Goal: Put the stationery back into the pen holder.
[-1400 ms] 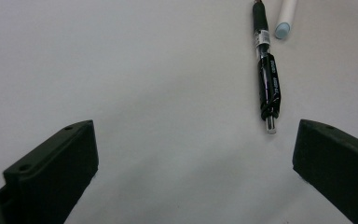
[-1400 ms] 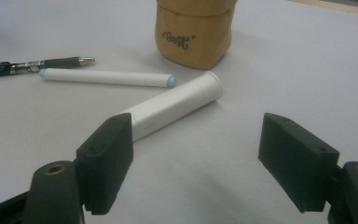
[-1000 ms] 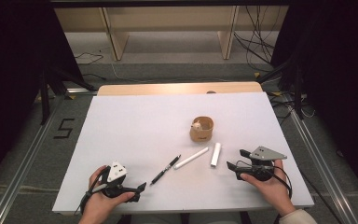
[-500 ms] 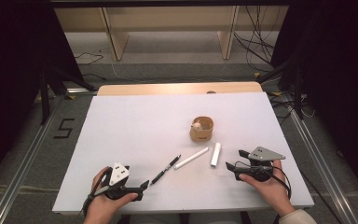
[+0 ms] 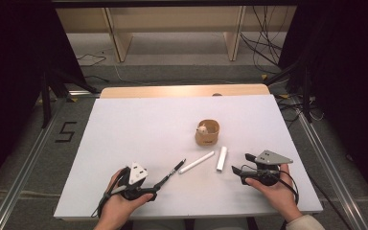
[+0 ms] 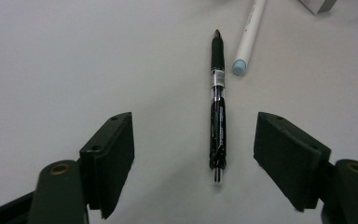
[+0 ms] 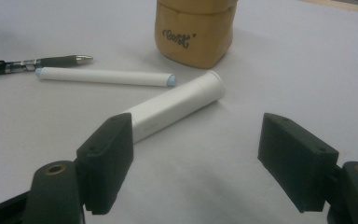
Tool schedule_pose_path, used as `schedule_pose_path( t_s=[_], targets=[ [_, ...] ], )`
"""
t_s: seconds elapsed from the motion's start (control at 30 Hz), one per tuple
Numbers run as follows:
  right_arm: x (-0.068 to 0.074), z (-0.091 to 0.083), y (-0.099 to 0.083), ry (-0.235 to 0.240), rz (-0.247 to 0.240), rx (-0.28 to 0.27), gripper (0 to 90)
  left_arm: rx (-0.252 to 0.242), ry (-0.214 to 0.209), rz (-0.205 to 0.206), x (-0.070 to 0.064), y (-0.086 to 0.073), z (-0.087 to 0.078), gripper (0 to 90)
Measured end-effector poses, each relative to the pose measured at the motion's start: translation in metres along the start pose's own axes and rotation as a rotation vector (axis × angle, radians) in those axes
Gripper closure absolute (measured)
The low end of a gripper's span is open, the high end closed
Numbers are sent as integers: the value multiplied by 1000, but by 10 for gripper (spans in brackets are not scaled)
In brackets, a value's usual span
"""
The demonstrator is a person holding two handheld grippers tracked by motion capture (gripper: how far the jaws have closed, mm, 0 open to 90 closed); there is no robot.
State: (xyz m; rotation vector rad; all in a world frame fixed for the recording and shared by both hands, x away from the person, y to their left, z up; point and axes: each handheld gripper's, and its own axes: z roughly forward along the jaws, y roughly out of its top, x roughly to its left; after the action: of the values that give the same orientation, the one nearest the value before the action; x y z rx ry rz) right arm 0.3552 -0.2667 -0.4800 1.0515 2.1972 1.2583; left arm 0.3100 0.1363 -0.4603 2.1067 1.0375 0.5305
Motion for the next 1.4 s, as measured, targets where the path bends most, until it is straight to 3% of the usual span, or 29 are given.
schedule_pose_path(
  t_s=[0.17, 0.53, 0.77, 1.0, 1.4],
  targets=[
    [0, 0, 0, 1, 0, -2, 271, 67, -31, 24, -3, 19, 14, 371],
    [-1, -1, 0, 0, 2, -3, 273, 268, -76, 62, -5, 49, 49, 489],
    [-1, -1, 0, 3, -1, -5, 275, 365, -72, 78, -6, 58, 64, 537],
    [-1, -2, 0, 4, -2, -6, 276, 425, -71, 82, -9, 62, 73, 571],
    [-1, -1, 0, 8, -2, -5, 276, 477, -90, 83, -11, 66, 78, 619]
  ],
)
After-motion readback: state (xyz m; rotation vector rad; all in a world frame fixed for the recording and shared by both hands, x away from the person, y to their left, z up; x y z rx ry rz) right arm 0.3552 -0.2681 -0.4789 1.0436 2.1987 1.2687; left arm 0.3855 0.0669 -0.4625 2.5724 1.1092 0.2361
